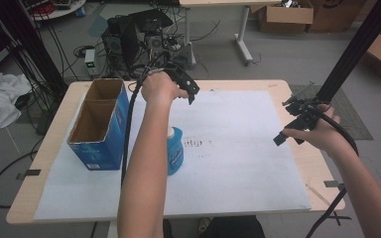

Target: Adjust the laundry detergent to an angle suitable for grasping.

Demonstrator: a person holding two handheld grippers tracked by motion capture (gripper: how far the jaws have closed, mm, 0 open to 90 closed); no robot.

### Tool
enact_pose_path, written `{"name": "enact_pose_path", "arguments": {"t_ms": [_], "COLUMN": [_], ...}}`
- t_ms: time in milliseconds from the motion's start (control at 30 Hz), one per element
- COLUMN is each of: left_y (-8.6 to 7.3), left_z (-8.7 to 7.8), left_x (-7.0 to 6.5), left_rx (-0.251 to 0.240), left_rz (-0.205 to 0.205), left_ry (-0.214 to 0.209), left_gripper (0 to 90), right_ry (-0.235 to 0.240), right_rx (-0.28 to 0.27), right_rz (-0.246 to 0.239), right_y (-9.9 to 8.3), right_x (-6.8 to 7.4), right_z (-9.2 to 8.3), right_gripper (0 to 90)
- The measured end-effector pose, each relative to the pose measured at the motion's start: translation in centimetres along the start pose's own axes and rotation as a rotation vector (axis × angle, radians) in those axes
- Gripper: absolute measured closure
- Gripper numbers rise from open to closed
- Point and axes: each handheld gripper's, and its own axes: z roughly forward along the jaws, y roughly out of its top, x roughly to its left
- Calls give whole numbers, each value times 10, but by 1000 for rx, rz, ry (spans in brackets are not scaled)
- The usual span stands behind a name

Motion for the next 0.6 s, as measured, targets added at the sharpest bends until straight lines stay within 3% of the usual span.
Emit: {"name": "enact_pose_path", "arguments": {"t_ms": [600], "left_y": [-7], "left_z": [-3], "left_x": [-7], "left_rx": [-16], "left_rz": [28], "left_ry": [-3], "left_gripper": [15], "right_ry": [0], "right_rx": [-2], "right_rz": [4], "right_y": [0], "right_x": [1], "right_z": [1], "right_gripper": [191]}}
